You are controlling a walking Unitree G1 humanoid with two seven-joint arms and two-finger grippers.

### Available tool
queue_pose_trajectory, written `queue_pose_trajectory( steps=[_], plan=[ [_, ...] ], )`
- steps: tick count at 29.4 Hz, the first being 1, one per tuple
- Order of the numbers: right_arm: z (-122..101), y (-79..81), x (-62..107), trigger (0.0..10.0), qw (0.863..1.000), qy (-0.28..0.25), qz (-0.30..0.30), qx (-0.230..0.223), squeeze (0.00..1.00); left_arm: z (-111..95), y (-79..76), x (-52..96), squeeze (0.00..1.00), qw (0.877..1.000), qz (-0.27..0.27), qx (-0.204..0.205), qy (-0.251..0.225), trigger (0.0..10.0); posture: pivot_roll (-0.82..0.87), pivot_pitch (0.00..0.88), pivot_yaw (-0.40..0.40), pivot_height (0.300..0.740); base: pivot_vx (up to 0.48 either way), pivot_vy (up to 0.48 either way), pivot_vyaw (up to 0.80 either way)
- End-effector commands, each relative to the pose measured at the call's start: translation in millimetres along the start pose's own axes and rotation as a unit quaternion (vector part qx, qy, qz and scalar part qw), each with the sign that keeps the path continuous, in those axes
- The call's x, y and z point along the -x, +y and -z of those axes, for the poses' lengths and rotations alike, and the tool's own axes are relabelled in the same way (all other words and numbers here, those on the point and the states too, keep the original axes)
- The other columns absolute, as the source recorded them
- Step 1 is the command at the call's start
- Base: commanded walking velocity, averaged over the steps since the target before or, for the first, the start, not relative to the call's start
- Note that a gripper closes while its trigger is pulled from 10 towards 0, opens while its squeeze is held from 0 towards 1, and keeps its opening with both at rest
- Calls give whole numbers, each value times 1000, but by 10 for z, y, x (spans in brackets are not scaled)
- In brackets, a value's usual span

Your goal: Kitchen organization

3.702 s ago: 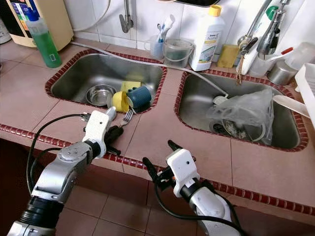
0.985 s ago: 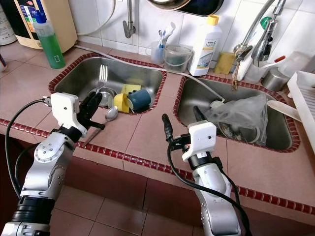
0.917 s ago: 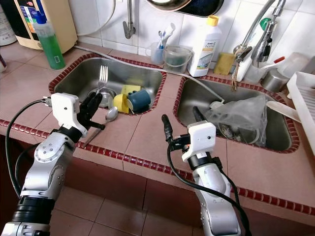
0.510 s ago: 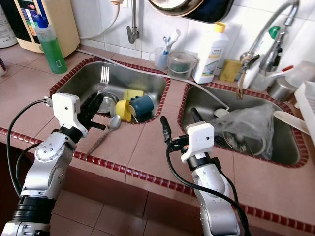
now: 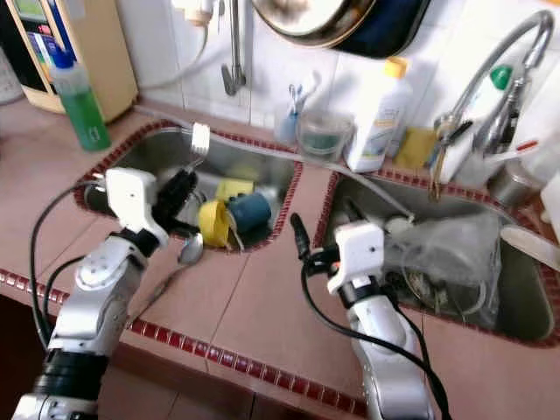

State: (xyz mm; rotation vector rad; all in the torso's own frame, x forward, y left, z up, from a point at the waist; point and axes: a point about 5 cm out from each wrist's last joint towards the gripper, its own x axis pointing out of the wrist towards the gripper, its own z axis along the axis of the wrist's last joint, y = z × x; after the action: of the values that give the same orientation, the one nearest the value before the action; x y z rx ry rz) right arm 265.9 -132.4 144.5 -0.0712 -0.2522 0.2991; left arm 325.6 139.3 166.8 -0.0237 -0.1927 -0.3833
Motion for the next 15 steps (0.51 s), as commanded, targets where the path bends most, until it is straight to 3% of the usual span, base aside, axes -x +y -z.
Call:
queue_pose_trajectory(
  steps=[1, 15],
  plan=[
    [-18, 69, -12, 10000, 1000, -2, -15, -6, 0, -32, 74, 15, 0, 1000, -13, -3, 2, 10000, 8, 20, -60, 731, 0, 0, 0],
    [140, 117, 122, 10000, 997, 73, -31, -10, 0, 96, 146, -82, 0, 997, -11, -12, 77, 10000, -9, 28, -49, 731, 0, 0, 0]
  ],
)
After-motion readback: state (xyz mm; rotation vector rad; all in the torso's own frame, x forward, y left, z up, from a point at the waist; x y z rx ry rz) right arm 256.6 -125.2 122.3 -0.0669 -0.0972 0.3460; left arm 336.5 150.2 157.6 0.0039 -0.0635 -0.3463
